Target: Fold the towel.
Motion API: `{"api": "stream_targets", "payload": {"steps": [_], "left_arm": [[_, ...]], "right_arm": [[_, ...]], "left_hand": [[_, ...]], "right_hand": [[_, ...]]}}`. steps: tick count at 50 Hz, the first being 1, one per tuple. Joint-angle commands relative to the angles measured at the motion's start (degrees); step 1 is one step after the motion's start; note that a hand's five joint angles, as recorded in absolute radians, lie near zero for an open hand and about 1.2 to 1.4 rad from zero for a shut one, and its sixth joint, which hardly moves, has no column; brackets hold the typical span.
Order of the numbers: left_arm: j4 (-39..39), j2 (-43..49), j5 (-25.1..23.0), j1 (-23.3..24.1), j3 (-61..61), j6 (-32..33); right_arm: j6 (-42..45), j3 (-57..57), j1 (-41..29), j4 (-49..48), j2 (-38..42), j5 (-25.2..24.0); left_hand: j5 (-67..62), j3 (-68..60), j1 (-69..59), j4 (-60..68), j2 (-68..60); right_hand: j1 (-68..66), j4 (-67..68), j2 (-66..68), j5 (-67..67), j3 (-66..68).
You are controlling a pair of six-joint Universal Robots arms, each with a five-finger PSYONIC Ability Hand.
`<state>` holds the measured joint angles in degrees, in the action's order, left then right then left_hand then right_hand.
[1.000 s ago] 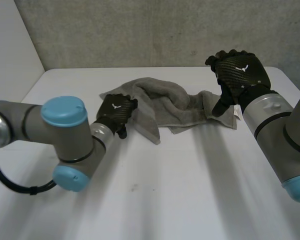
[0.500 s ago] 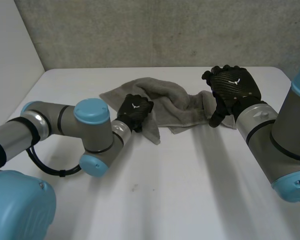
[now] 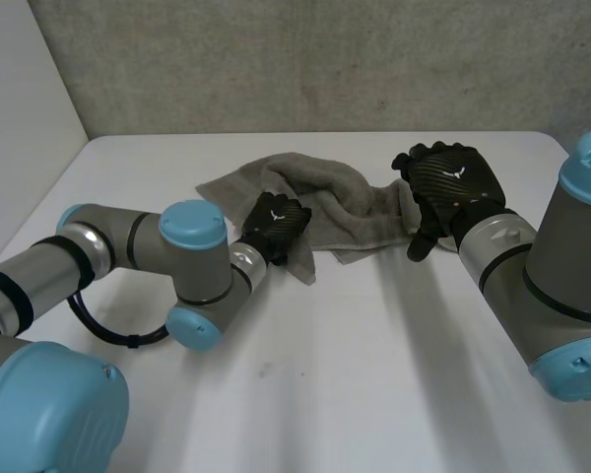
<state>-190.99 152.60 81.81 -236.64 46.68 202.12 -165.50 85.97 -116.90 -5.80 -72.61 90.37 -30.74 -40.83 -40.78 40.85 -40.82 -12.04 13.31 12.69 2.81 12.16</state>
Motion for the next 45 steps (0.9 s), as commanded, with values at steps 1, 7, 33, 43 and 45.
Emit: {"api": "stream_targets", "payload": {"steps": [1,7,33,43,45], "left_arm": [[0.0,0.9,-0.1,0.0,-1.1,0.6],[0.1,2.2,-0.2,0.2,-2.4,1.0],[-5.2,-18.5,-0.3,1.9,11.4,1.7],[-6.1,-7.3,-2.7,1.9,6.2,5.3],[-5.2,-6.0,-3.7,1.9,5.0,7.6]], "right_arm": [[0.0,0.0,0.0,0.0,0.2,0.0],[0.0,0.0,0.0,0.0,0.6,0.0],[-0.3,-3.4,0.9,0.8,0.2,-0.2],[-0.2,-2.4,0.4,0.7,0.8,-0.4],[-0.3,-2.3,0.3,0.7,0.8,-0.4]], "left_hand": [[-5.5,-5.4,-5.4,5.4,-5.4],[-6.3,-6.2,-6.3,6.2,-6.2],[-33.4,-33.4,-33.4,33.3,-33.4],[13.9,14.0,13.9,-14.0,14.0],[13.2,13.3,13.2,-13.3,13.3]], "right_hand": [[2.0,-3.3,-2.7,-2.8,-2.2],[2.0,-3.3,-2.7,-2.8,-2.2],[2.0,-3.3,-2.7,-2.8,-2.2],[2.0,-3.3,-2.7,-2.8,-2.2],[2.0,-3.3,-2.7,-2.8,-2.2]]}}
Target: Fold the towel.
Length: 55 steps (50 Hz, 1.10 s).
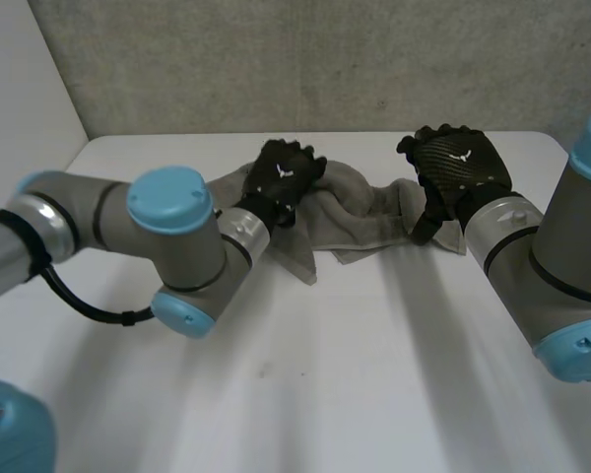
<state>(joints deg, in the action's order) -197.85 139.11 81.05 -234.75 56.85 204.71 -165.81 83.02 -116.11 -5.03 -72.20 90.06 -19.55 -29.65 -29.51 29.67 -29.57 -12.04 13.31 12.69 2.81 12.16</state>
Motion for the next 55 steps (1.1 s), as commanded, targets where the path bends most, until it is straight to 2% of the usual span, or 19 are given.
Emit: {"api": "stream_targets", "payload": {"steps": [1,2,7,11,13,15,17,29,37,43,48,55], "left_arm": [[2.3,8.5,-3.9,0.0,-6.0,7.7],[2.6,9.5,-4.8,-0.1,-7.0,10.4],[3.2,12.1,-5.9,-0.4,-9.4,15.9],[3.1,12.9,-6.3,-0.4,-10.3,16.4],[3.0,13.4,-6.7,-0.4,-10.9,16.4],[3.0,14.7,-7.5,-0.4,-12.4,16.8],[3.1,15.1,-7.7,-0.4,-13.1,16.9],[3.4,16.3,-7.7,-0.4,-13.2,16.9],[7.6,16.1,-7.7,-0.9,-13.3,17.4],[8.2,16.3,-7.7,-1.4,-13.4,21.4],[8.3,16.5,-7.7,-1.8,-14.0,22.5],[8.2,17.9,-7.4,-1.8,-15.8,22.8]], "right_arm": [[0.0,0.7,-0.6,-0.1,0.4,-0.1],[0.0,0.7,-0.6,-0.1,0.5,-0.1],[0.1,0.6,-0.5,-0.1,0.9,-0.1],[0.1,0.7,-0.5,-0.1,1.5,-0.1],[0.2,0.7,-0.4,-0.1,2.0,-0.1],[0.2,0.7,-0.4,-0.1,2.1,-0.1],[0.1,0.7,-0.4,-0.1,2.2,-0.1],[0.1,0.7,-0.3,-0.1,2.3,-0.1],[0.0,0.7,-0.3,0.0,2.3,-1.3],[0.0,0.8,-0.3,0.0,2.3,-1.5],[0.0,0.9,-0.3,0.0,2.4,-1.6],[0.0,0.9,-0.3,0.0,2.8,-1.6]], "left_hand": [[1.8,1.9,1.8,-2.0,1.9],[1.3,1.4,1.3,-1.5,1.4],[-0.2,-0.1,-0.2,0.1,-0.2],[-2.7,-2.6,-2.7,2.6,-2.7],[-7.7,-7.7,-7.8,7.6,-7.7],[-19.5,-19.4,-19.5,19.3,-19.4],[-20.7,-20.6,-20.7,20.6,-20.7],[-17.8,-17.7,-17.9,17.7,-17.8],[-10.8,-10.7,-10.8,10.7,-10.8],[-10.4,-10.3,-10.5,10.3,-10.4],[-13.3,-13.2,-13.3,13.2,-13.3],[-28.9,-28.8,-29.0,28.8,-28.9]], "right_hand": [[2.0,-3.3,-2.7,-2.8,-2.2],[2.0,-3.3,-2.7,-2.8,-2.2],[2.0,-3.3,-2.7,-2.8,-2.2],[2.0,-3.3,-2.7,-2.8,-2.2],[2.0,-3.3,-2.7,-2.8,-2.2],[2.0,-3.3,-2.7,-2.8,-2.2],[2.0,-3.3,-2.7,-2.8,-2.2],[2.0,-3.3,-2.7,-2.8,-2.2],[2.0,-3.3,-2.7,-2.8,-2.2],[2.0,-3.3,-2.7,-2.8,-2.2],[2.0,-3.3,-2.7,-2.8,-2.2],[2.0,-3.3,-2.7,-2.8,-2.2]]}}
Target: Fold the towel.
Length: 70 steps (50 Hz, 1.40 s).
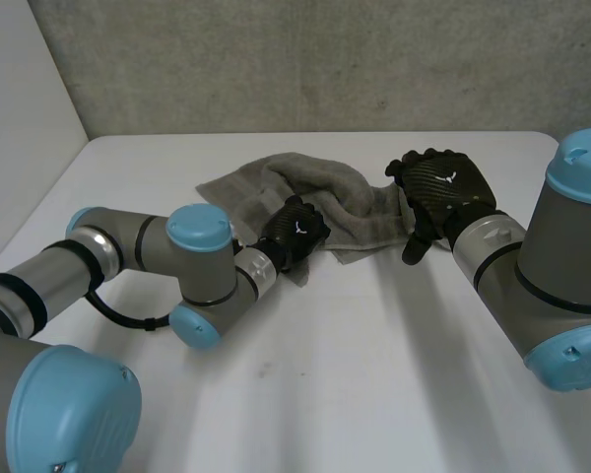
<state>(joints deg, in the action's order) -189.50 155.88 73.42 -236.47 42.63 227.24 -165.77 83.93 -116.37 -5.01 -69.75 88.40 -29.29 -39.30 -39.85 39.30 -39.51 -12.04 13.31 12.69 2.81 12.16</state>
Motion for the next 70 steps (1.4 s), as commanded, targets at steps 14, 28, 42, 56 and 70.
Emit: {"api": "stream_targets", "payload": {"steps": [14,28,42,56,70], "left_arm": [[-0.2,1.2,0.1,-1.0,-1.6,0.4],[0.0,1.3,0.0,-1.3,-1.3,0.4],[-0.5,-1.5,0.8,-1.4,-0.8,4.0],[-0.6,-26.6,8.9,-1.2,15.5,3.4],[0.5,-52.9,14.6,-0.5,33.1,-19.8]], "right_arm": [[0.0,0.1,0.0,0.0,0.4,0.0],[-0.1,0.0,-0.1,0.0,0.2,-0.1],[0.0,0.0,-0.1,0.0,0.3,-0.1],[-1.2,-2.3,4.8,0.5,0.1,-0.5],[-27.7,-0.7,7.0,11.6,3.6,-13.8]], "left_hand": [[-10.1,-10.1,-9.5,10.1,-9.9],[-3.4,-3.4,-2.8,3.4,-3.2],[-40.7,-40.7,-40.1,40.7,-40.5],[-40.7,-40.7,-40.1,40.7,-40.5],[-40.7,-40.7,-40.1,40.7,-40.5]], "right_hand": [[2.0,-3.3,-2.7,-2.8,-2.2],[2.0,-3.3,-2.7,-2.8,-2.2],[2.0,-3.3,-2.7,-2.8,-2.2],[2.0,-3.3,-2.7,-2.8,-2.2],[2.0,-3.3,-2.7,-2.8,-2.2]]}}
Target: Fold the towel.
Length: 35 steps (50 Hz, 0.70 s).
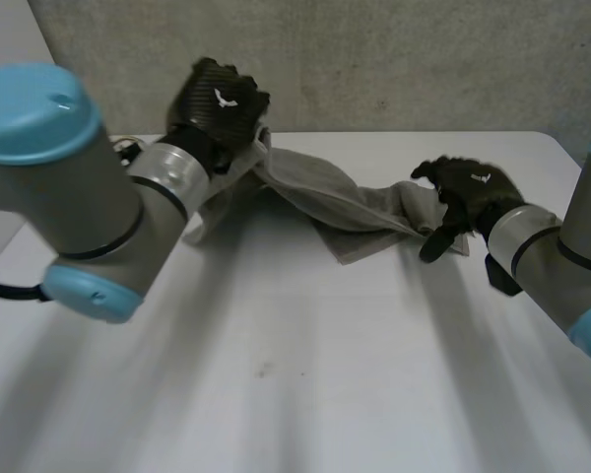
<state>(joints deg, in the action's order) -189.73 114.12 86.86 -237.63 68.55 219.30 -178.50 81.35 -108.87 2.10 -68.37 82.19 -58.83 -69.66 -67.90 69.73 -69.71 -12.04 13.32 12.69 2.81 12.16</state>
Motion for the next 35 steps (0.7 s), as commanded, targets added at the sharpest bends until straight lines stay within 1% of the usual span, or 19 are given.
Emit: {"api": "stream_targets", "payload": {"steps": [1,3,7,9,10,11,12,14,16,24,25,26,27,28,31,32,33,34,35], "left_arm": [[0.8,-11.2,1.2,0.7,7.2,-11.9],[1.5,-16.4,1.3,0.7,10.3,-14.7],[2.1,-20.2,1.3,0.8,12.8,-16.4],[2.2,-21.7,1.4,0.9,14.2,-16.9],[2.2,-23.4,1.4,1.1,15.5,-17.1],[2.2,-25.2,1.4,1.2,16.7,-17.3],[2.2,-25.2,1.4,1.2,16.7,-17.3],[2.2,-28.0,1.6,1.2,19.0,-17.4],[2.1,-28.9,1.6,1.1,20.0,-17.4],[2.3,-31.8,3.4,0.9,22.1,-19.2],[2.2,-31.9,3.7,0.8,22.2,-19.5],[2.2,-31.9,3.7,0.8,22.2,-19.5],[2.1,-31.9,3.8,0.4,22.2,-19.6],[2.1,-31.9,3.8,0.4,22.2,-19.6],[2.2,-31.8,3.8,-2.0,22.9,-19.7],[2.1,-31.8,3.8,-3.7,23.5,-19.7],[2.0,-31.7,3.5,-6.1,24.3,-19.7],[2.0,-31.7,3.5,-6.1,24.4,-19.7],[1.9,-31.2,3.1,-8.5,25.4,-19.5]], "right_arm": [[-15.0,1.9,-0.5,4.5,2.3,-7.6],[-19.2,3.2,-0.7,4.1,3.5,-9.0],[-21.7,3.0,-2.9,1.7,6.1,-7.7],[-22.2,1.8,-6.3,-3.2,9.0,-1.5],[-22.2,1.8,-6.3,-3.2,9.0,-1.5],[-21.9,1.2,-7.3,-6.0,10.3,3.4],[-21.9,1.2,-7.3,-6.1,10.4,3.4],[-20.8,-0.1,-8.5,-10.1,13.2,10.0],[-20.2,-1.3,-8.7,-11.0,15.1,11.6],[-20.1,-5.6,-12.9,-11.9,21.2,12.3],[-19.9,-5.9,-13.0,-12.5,21.8,13.1],[-19.9,-5.9,-13.0,-12.5,21.8,13.1],[-19.6,-5.9,-13.1,-14.0,21.7,15.1],[-19.4,-5.4,-12.9,-16.8,20.9,17.9],[-18.7,-4.3,-12.1,-20.1,19.2,19.7],[-16.4,-1.6,-11.1,-23.3,15.6,20.4],[-11.7,1.7,-9.6,-25.6,9.5,19.3],[-11.7,1.7,-9.6,-25.7,9.4,19.2],[-6.8,3.7,-7.6,-27.0,4.2,17.3]], "left_hand": [[-11.2,-10.3,-12.1,10.3,-10.3],[-11.2,-10.3,-12.1,10.3,-10.3],[-11.2,-10.3,-12.1,10.3,-10.3],[-11.2,-10.3,-12.1,10.3,-10.3],[-11.2,-10.3,-12.1,10.3,-10.3],[-11.2,-10.3,-12.1,10.3,-10.3],[-11.2,-10.3,-12.1,10.3,-10.3],[-11.2,-10.3,-12.1,10.3,-10.3],[-11.2,-10.3,-12.1,10.3,-10.3],[-11.2,-10.3,-12.1,10.3,-10.3],[-11.2,-10.3,-12.1,10.3,-10.3],[-11.2,-10.3,-12.1,10.3,-10.3],[-11.2,-10.3,-12.1,10.3,-10.3],[-11.2,-10.3,-12.1,10.3,-10.3],[-11.2,-10.3,-12.1,10.3,-10.3],[-11.2,-10.3,-12.1,10.3,-10.3],[-11.2,-10.3,-12.1,10.3,-10.3],[-11.2,-10.3,-12.1,10.3,-10.3],[-11.2,-10.3,-12.1,10.3,-10.3]], "right_hand": [[2.0,-3.3,-2.7,-2.8,-2.2],[2.0,-3.3,-2.7,-2.8,-2.2],[2.0,-3.3,-2.7,-2.8,-2.2],[2.0,-3.3,-2.7,-2.8,-2.2],[2.0,-3.3,-2.7,-2.8,-2.2],[2.0,-3.3,-2.7,-2.8,-2.2],[2.0,-3.3,-2.7,-2.8,-2.2],[2.0,-3.3,-2.7,-2.8,-2.2],[2.0,-3.3,-2.7,-2.8,-2.2],[2.0,-3.3,-2.7,-2.8,-2.2],[-13.2,11.9,12.5,12.4,13.1],[-13.3,12.1,12.7,12.6,13.2],[-44.2,42.9,43.5,43.4,44.0],[-67.7,66.4,67.1,67.0,67.6],[-68.0,66.7,67.3,67.2,67.8],[-68.0,66.7,67.3,67.2,67.8],[-68.0,66.7,67.3,67.2,67.8],[-68.0,66.7,67.3,67.2,67.8],[-68.0,66.7,67.3,67.2,67.8]]}}
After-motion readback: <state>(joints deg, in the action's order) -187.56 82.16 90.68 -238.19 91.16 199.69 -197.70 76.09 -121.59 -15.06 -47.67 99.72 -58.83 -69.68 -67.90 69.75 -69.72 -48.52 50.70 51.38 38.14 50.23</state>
